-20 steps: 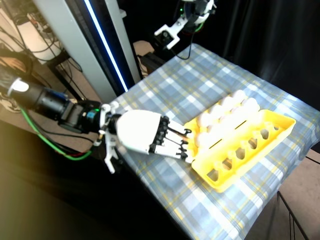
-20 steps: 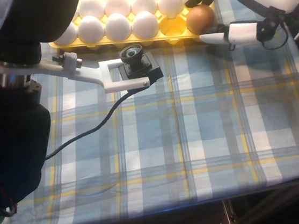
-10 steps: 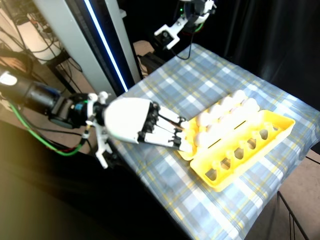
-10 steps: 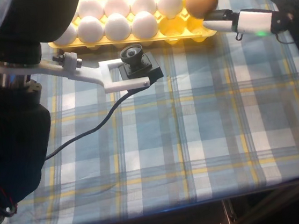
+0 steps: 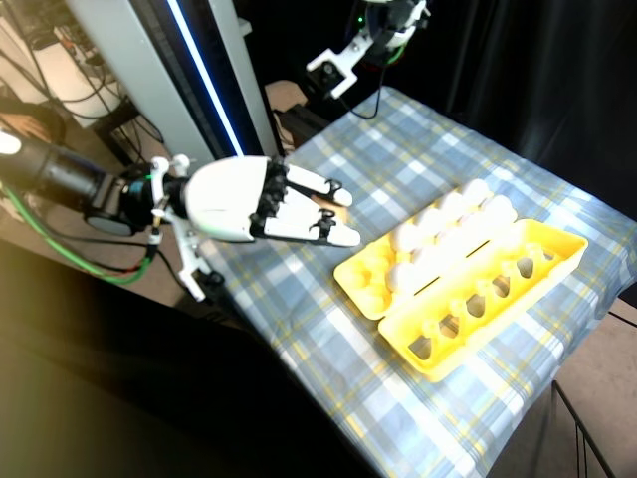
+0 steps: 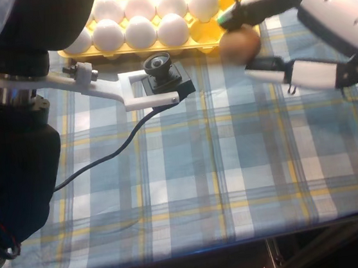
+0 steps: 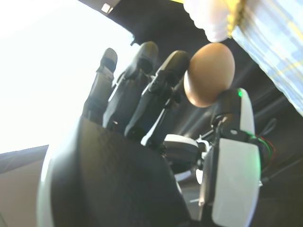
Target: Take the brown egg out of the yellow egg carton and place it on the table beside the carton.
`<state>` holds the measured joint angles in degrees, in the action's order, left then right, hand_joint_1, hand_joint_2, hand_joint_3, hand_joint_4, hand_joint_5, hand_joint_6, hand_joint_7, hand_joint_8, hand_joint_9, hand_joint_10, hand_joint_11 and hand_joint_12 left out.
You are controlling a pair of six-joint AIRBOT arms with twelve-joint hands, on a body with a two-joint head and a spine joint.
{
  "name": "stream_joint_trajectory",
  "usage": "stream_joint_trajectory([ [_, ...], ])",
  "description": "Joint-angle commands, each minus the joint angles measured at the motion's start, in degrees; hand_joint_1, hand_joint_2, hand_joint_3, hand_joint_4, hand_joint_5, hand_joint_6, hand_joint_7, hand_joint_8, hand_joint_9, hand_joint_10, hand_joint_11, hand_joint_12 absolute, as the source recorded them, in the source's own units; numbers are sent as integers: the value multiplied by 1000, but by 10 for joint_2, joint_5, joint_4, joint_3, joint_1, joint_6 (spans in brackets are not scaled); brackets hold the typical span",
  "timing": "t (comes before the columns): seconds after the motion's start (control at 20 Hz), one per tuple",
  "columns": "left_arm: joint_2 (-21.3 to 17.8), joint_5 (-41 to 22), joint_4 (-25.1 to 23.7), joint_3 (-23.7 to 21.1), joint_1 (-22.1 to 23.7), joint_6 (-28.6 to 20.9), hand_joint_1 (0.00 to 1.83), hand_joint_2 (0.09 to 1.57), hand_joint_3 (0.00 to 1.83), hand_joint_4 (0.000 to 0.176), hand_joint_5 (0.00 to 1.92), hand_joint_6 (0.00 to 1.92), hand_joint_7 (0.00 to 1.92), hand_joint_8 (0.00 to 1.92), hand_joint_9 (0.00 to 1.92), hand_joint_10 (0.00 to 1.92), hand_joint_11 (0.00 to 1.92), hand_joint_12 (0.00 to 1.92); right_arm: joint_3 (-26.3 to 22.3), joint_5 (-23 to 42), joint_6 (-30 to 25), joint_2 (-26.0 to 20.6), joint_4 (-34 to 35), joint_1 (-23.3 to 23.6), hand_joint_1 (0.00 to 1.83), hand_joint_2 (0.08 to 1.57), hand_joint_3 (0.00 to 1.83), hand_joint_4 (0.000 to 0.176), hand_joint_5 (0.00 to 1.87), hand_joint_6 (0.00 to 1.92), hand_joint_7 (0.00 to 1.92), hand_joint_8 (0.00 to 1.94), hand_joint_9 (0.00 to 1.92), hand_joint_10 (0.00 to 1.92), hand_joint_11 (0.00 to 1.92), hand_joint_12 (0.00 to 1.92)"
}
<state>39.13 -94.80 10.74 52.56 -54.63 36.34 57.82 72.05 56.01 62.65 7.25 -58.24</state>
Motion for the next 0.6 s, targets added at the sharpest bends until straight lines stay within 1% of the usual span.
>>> stream_joint_trajectory([
  [0.0,6,-47,-23,-3,11,-3,365,1466,4,0,851,1921,810,1921,534,1921,128,1857,1,63,-1,4,-10,-1,1068,1120,0,22,968,995,1137,0,756,2,263,38],
  [0.05,6,-47,-23,-3,11,-3,363,1464,2,0,856,1921,808,1921,527,1921,102,1854,3,53,3,8,-9,-3,1042,1123,1,79,956,1013,1100,2,763,3,276,42],
  [0.1,6,-47,-23,-3,11,-3,359,1461,0,0,874,1921,810,1921,521,1921,83,1855,5,45,5,12,-9,-3,1036,1124,1,92,951,1020,1069,0,760,1,277,43],
  [0.15,6,-47,-23,-3,11,-3,358,1462,1,0,873,1921,817,1921,523,1921,77,1868,6,41,5,15,-9,-3,990,1053,0,0,816,388,1004,0,706,0,272,40],
  [0.2,6,-47,-23,-3,11,-3,359,1454,0,0,877,1921,817,1921,518,1921,70,1867,7,39,5,17,-9,-3,974,1029,0,0,812,126,944,0,656,0,277,40],
  [0.25,6,-47,-23,-3,11,-3,357,1447,0,0,870,1921,802,1921,505,1921,82,1838,8,38,5,18,-8,-3,945,1023,0,0,765,45,843,0,594,0,279,41],
  [0.35,6,-47,-23,-3,11,-3,360,1442,0,0,858,1921,802,1921,487,1921,82,1819,8,38,6,18,-7,-3,934,1018,0,0,698,2,767,0,533,0,289,45],
  [0.4,6,-47,-23,-3,11,-3,416,1442,0,0,833,1921,821,1921,507,1921,119,1857,9,38,6,18,-6,-3,913,1017,0,0,662,0,731,0,496,0,271,36],
  [0.45,6,-47,-23,-3,11,-3,423,1444,0,0,824,1921,824,1921,516,1921,142,1869,9,39,6,18,-5,-3,901,1014,0,0,627,0,704,0,471,0,262,31],
  [0.5,6,-47,-23,-3,11,-3,429,1442,0,0,830,1921,837,1921,539,1921,162,1877,9,39,6,18,-4,-3,847,1015,0,0,565,0,646,0,420,0,240,21],
  [0.55,6,-47,-23,-3,11,-3,366,1457,4,0,855,1921,856,1921,554,1921,148,1884,9,42,6,18,-2,-3,813,1004,0,0,525,0,608,0,393,0,233,17],
])
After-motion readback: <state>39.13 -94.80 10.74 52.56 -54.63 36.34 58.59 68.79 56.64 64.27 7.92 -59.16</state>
